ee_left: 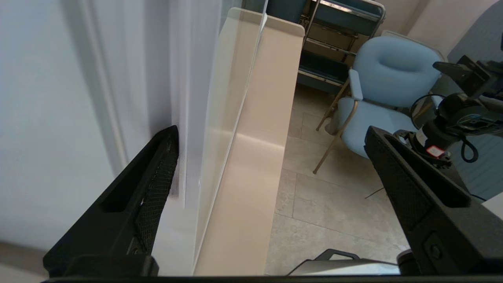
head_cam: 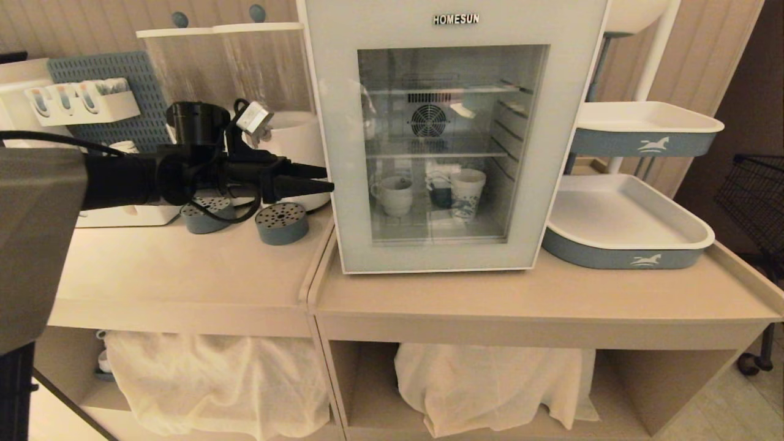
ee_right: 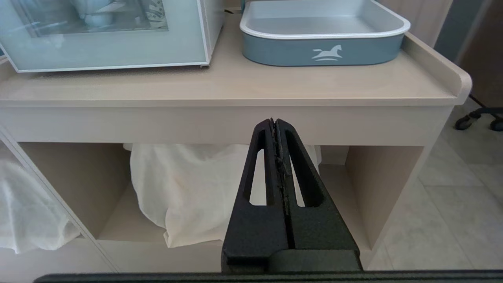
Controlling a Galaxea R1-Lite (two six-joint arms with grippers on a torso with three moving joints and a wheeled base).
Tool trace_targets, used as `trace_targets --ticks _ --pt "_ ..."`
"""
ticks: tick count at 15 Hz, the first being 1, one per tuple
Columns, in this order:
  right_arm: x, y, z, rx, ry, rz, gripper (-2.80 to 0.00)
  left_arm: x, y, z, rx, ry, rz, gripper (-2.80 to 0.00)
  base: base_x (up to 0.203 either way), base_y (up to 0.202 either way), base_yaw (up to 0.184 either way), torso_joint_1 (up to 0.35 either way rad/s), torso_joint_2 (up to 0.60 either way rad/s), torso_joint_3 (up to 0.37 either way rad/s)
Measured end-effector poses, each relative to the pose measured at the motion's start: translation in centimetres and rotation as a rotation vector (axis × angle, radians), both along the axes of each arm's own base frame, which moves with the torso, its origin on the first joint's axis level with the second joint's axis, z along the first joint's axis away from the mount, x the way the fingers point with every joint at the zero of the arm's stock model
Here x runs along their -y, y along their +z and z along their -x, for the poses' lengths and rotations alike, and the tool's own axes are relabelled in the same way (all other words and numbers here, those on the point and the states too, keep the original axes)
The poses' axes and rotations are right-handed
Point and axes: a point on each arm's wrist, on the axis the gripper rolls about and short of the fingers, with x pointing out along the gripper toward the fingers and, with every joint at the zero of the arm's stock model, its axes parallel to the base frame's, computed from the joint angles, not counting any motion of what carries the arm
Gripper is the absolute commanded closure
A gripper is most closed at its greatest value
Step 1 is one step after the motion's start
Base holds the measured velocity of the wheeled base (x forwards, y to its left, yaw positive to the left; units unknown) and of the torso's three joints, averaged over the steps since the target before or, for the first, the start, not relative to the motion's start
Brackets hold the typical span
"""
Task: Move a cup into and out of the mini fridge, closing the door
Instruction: Open the freezer door
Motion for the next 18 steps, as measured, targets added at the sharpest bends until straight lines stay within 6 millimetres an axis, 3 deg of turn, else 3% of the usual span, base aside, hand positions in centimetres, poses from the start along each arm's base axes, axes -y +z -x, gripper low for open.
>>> trace_targets --ticks 9,18 --pt "0.0 -0.1 0.0 -0.009 -0.002 0.001 0.00 1.1 0.4 2.5 -0.036 -0.038 -0.001 -2.80 0.000 0.000 0.000 0.000 0.00 0.000" --pt "0.0 -0.1 0.0 -0.006 -0.003 0.000 0.00 4.3 0.8 8.4 -0.082 -0.124 -0.019 -2.80 0.000 0.000 0.000 0.000 0.00 0.000"
